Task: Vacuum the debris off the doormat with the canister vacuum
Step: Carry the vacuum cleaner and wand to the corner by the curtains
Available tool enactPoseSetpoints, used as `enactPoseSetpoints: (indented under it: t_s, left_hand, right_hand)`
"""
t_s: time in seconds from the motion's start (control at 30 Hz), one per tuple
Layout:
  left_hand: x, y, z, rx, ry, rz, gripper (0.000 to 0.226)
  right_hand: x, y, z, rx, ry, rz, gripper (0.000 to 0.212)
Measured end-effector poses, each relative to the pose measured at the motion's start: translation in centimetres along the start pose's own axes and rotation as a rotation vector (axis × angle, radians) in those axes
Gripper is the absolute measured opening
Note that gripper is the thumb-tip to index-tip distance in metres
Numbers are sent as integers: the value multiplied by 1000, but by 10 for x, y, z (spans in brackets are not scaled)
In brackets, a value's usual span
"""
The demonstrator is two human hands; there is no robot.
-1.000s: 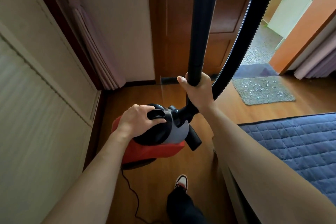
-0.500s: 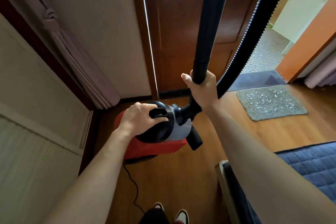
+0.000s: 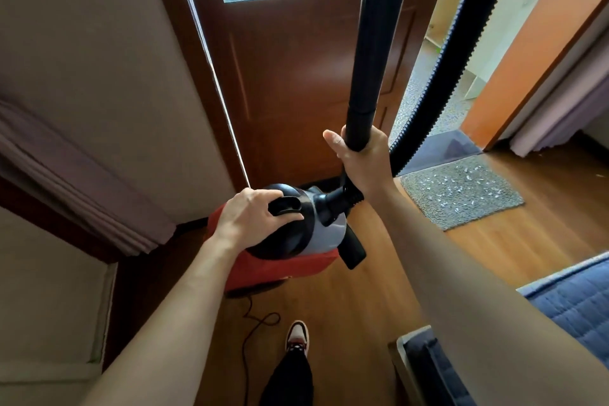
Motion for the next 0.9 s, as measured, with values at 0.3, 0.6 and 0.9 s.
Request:
enactPoseSetpoints:
  t_s: [0.3,0.6,0.9]
  left_hand:
    - [-24,-151,-26,46,-10,-208,39]
    - [-102,-233,-82,222,-13,-388,46]
    - [-232,-277,-151,382,-14,-588,44]
  right_hand:
    - [-63,-95,12,-128,77,-59,46]
    - [-109,-124,97,-357,159,-134,58]
    - [-151,-123,228,-585,290,-147,50]
Point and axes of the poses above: each hand's wrist, its own y-axis away from the middle knuckle, its own z-axis out of the back of the hand, x = y × z, the point moved 4 cm from there along -y, towards the middle knuckle, and after that the axes turned 10 degrees about z, right-handed, at the moved point
